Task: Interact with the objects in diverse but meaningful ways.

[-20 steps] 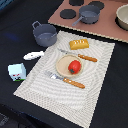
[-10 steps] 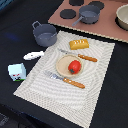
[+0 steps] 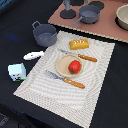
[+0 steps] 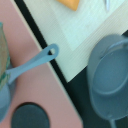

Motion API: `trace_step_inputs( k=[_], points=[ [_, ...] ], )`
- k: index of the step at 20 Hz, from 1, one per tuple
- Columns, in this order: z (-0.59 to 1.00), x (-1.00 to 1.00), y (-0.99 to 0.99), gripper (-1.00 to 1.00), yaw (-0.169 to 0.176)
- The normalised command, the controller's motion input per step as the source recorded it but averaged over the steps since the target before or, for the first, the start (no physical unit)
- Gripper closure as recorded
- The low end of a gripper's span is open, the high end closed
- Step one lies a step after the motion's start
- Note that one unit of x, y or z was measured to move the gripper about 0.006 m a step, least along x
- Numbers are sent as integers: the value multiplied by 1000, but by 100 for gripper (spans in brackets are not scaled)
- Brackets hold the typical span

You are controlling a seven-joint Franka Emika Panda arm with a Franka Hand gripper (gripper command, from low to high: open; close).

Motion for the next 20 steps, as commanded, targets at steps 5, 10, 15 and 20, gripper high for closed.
trace_step_inputs(
  k=[5, 10, 15, 20],
  points=[
    [104, 701, -685, -100, 0],
    [16, 773, -521, -100, -37],
    [0, 806, -426, -100, -93],
    [-17, 682, -416, -100, -126]
  ],
)
